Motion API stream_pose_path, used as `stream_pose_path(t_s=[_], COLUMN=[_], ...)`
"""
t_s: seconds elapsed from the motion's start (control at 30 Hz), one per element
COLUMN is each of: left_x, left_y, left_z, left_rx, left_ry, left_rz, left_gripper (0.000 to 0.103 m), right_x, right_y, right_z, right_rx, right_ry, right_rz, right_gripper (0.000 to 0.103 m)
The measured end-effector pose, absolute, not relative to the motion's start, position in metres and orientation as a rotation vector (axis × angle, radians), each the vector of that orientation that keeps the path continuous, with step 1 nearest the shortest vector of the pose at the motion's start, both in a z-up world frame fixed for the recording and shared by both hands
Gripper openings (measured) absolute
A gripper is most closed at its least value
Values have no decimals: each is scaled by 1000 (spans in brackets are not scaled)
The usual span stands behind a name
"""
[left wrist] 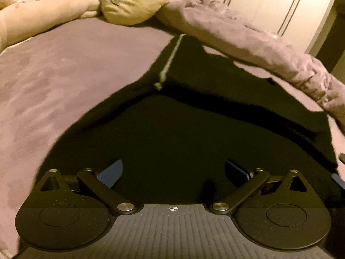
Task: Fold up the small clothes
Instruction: 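Fold the sweater side inward with the right tool toward the left tool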
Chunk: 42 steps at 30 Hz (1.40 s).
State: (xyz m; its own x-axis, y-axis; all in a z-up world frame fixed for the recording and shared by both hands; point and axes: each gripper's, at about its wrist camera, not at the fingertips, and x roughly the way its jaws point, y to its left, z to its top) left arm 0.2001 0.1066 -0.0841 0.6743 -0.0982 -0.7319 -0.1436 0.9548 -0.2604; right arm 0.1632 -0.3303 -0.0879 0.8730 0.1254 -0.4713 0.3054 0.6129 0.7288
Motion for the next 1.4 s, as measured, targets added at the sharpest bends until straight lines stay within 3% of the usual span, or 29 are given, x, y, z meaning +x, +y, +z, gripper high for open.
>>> stream_pose_path(t_s=[0.17,0.2,0.23,0.33,0.43,0.6,0.77,1.13,1.4], left_x=[238,248,256,279,298,306,289,268,249], left_y=[91,86,80,63,55,56,75,72,81], left_z=[-91,-92,-94,-96,-99,-102,-98,-93,-106], left_rx=[-427,-430,-423,-374,-342,-288,-328,-330,-140], left_ry=[823,826,826,803,791,780,787,815,822], left_rz=[0,-8,-13,-34,-37,-18,-8,-66,16], left_gripper=[103,103,103,103,103,103,103,103,103], right_x=[196,203,209,222,234,243,215,153,134], right_y=[-342,-345,-348,-349,-342,-328,-335,-330,-340], right_z=[-105,-113,-121,-132,-136,-131,-113,-90,-105], right_rx=[992,1017,1040,1066,1064,837,822,718,741], right_ry=[470,480,481,465,478,581,583,552,598], right_rz=[-159,-175,-185,-191,-106,-42,-52,-85,-139], right_gripper=[54,49,37,18,13,10,25,25,24])
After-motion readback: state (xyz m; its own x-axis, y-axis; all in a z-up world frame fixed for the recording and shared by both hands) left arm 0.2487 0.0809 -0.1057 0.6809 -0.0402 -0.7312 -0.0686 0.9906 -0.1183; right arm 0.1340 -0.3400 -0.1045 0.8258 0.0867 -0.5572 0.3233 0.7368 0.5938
